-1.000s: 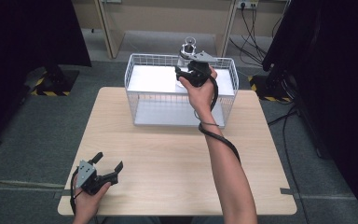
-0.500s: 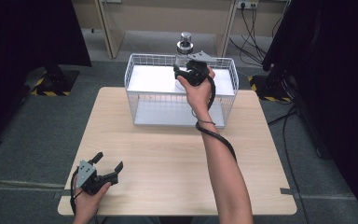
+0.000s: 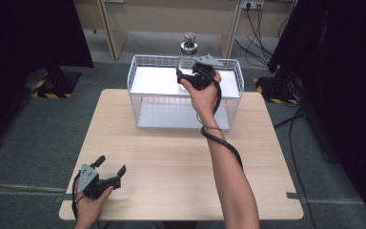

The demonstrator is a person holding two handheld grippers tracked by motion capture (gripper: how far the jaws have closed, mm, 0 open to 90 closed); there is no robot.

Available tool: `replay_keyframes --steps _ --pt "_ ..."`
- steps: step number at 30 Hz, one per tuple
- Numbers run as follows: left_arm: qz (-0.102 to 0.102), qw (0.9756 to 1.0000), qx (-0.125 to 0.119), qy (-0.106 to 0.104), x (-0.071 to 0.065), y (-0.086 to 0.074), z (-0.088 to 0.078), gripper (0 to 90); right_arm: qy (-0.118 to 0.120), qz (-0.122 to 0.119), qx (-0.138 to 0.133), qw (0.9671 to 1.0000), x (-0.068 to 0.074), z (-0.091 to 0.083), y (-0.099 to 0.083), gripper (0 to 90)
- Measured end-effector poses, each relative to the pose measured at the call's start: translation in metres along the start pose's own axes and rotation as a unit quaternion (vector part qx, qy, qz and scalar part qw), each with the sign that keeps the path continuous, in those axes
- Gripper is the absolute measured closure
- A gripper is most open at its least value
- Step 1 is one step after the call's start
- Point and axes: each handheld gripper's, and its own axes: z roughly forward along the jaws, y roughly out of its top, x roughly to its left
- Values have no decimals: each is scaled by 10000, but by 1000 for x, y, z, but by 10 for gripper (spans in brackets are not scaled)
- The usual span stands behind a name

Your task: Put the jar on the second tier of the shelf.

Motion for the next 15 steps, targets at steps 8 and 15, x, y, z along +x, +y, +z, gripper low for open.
replay_keyframes --steps 8,15 --pt "-6 10000 -7 5 0 0 0 72 170 13 2 9999 -1 -12 -6 32" --pt "13 10000 -4 16 -1 0 0 72 231 -28 -39 9997 0 -26 -8 29"
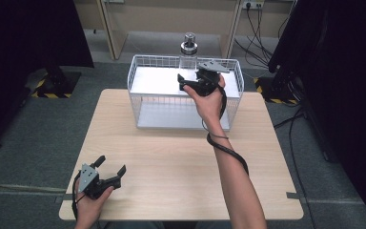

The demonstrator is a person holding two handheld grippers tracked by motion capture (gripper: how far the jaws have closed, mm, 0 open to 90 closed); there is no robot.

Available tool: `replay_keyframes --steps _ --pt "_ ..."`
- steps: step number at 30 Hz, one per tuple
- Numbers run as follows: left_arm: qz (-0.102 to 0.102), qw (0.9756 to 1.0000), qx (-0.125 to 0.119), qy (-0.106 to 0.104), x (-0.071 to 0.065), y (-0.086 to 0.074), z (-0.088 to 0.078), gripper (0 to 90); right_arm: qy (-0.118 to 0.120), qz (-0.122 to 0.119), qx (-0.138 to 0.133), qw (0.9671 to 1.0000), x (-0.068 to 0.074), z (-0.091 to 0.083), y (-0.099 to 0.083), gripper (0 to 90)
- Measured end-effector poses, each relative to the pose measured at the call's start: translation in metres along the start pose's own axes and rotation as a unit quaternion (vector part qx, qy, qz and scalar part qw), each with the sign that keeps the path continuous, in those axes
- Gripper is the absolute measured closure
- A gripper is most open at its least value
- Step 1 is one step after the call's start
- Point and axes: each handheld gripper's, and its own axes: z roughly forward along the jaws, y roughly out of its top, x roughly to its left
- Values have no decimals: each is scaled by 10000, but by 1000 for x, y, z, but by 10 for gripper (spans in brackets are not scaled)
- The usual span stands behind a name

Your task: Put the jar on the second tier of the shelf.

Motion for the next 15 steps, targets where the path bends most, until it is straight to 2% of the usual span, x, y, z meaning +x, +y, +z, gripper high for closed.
replay_keyframes --steps 15 --pt "27 10000 17 15 0 0 0 72 93 -138 31 9999 0 -23 -19 30"
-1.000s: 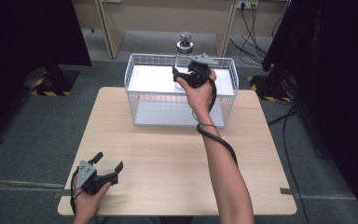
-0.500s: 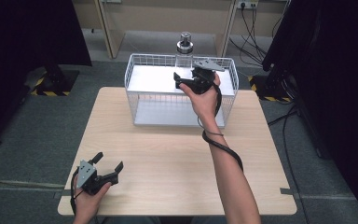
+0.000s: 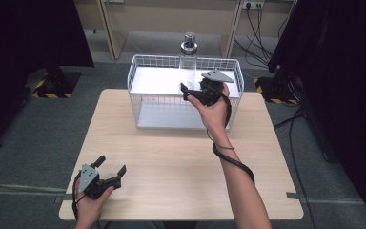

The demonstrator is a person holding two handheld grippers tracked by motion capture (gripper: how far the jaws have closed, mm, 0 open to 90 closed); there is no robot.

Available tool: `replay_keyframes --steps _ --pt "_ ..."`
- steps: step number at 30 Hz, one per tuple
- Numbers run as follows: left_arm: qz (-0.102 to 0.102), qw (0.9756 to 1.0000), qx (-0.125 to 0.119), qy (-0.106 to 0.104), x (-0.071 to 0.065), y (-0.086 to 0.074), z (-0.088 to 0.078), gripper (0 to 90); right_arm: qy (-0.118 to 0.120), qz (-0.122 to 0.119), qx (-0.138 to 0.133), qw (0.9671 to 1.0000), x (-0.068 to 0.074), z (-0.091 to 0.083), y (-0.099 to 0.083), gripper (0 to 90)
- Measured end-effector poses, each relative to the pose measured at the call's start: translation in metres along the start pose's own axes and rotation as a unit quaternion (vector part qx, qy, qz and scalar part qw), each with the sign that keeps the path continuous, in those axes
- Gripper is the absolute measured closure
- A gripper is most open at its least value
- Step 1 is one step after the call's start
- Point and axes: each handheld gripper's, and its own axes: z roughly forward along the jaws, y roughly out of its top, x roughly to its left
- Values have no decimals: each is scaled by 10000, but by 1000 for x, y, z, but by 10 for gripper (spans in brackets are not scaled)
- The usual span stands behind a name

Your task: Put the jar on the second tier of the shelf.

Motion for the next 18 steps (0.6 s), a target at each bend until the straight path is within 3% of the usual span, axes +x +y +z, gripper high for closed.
replay_keyframes --steps 18 --pt "6 10000 2 14 0 0 0 72 113 -34 -8 9999 1 -23 -19 30"
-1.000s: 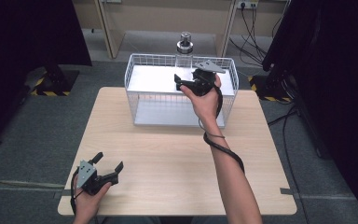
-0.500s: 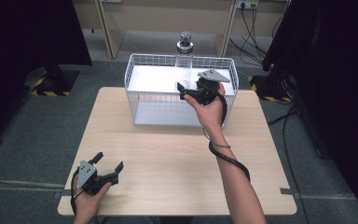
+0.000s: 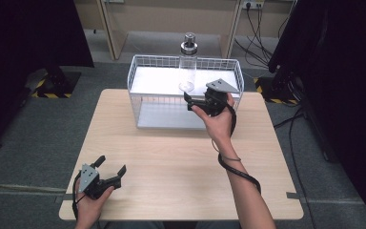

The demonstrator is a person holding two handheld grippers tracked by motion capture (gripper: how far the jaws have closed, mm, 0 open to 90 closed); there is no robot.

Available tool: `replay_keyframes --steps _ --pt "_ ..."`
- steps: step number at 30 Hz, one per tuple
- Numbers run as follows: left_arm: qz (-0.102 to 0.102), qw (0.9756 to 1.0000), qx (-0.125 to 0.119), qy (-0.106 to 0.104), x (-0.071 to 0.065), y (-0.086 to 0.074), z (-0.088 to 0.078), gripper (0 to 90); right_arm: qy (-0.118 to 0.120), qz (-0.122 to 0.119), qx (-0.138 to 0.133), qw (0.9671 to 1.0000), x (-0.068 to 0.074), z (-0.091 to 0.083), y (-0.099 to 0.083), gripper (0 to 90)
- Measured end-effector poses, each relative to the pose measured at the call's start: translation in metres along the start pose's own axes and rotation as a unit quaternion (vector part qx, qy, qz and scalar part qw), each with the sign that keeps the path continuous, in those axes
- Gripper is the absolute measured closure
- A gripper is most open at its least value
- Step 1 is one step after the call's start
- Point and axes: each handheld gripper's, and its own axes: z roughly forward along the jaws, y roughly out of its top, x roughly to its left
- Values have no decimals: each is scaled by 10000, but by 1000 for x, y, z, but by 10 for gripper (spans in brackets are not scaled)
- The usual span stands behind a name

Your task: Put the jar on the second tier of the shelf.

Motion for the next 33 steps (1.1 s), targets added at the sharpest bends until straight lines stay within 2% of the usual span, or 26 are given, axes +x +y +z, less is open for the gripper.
replay_keyframes --steps 17,23,33 --pt "-2 10000 -4 5 0 0 0 72 114 -31 35 9999 4 -15 -19 30" --pt "-19 10000 -5 3 0 0 0 72 128 49 68 9999 3 -19 -30 30" --pt "-17 10000 -1 15 0 0 0 72 138 -13 131 9998 3 -29 -41 30"
